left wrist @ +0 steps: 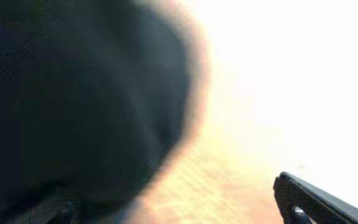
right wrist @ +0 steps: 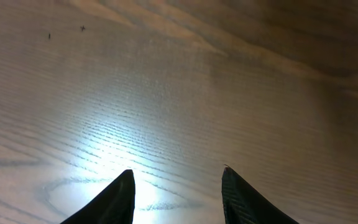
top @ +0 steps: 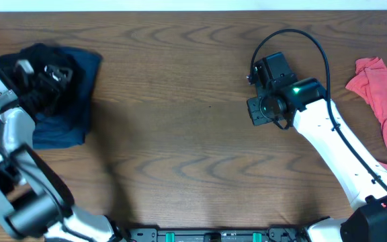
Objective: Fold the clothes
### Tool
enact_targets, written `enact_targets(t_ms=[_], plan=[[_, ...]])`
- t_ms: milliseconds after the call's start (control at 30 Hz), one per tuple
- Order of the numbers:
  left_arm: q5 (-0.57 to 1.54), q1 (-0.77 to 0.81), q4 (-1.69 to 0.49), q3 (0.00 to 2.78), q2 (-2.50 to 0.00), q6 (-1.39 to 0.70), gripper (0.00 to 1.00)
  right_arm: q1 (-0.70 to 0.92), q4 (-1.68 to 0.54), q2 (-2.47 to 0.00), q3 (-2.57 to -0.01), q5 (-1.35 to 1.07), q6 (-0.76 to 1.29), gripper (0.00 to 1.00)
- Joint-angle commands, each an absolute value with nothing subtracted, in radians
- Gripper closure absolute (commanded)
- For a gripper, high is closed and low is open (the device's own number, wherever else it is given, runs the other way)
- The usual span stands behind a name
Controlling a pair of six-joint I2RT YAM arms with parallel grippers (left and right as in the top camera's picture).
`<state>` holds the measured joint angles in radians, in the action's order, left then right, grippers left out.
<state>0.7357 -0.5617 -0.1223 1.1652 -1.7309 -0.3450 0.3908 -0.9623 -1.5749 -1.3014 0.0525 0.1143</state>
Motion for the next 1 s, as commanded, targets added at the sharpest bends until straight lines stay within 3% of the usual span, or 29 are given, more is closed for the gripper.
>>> enact_targets(t_ms=[0, 100, 167, 267, 300, 567, 767, 967], plan=[[0.79, -0.48, -0.08, 1.178, -1.563, -0.281, 0.02, 0.366, -0.946, -1.555, -1.309, 0.056, 0.133, 0.56], [0.756, -0.392, -0.08, 1.178, -1.486, -0.281, 0.02, 0.358, -0.929, -1.555, -1.309, 0.054, 0.158, 0.52], [0.735, -0.325, -0.107, 1.178, -1.46, -0.281, 0.02, 0.346, -0.908, -1.555, -1.309, 0.053, 0.181, 0.44], [0.69, -0.236, -0.192, 1.178, -1.457, -0.269, 0.02, 0.318, -0.848, -1.555, -1.309, 0.033, 0.233, 0.03], [0.665, -0.208, -0.236, 1.178, -1.46, -0.25, 0.02, 0.308, -0.824, -1.555, -1.309, 0.011, 0.241, 0.01], [0.245, -0.006, -0.675, 1.178, -1.456, -0.112, 0.02, 0.151, -0.794, -1.536, -1.31, -0.121, 0.238, 0.01], [0.207, 0.015, -0.876, 1.178, -1.368, -0.135, 0.02, 0.011, -0.898, -1.414, -1.31, -0.125, 0.239, 0.01], [0.139, 0.017, -0.99, 1.166, -1.169, -0.135, 0.01, -0.031, -0.995, -1.206, -1.29, -0.085, 0.239, 0.01]])
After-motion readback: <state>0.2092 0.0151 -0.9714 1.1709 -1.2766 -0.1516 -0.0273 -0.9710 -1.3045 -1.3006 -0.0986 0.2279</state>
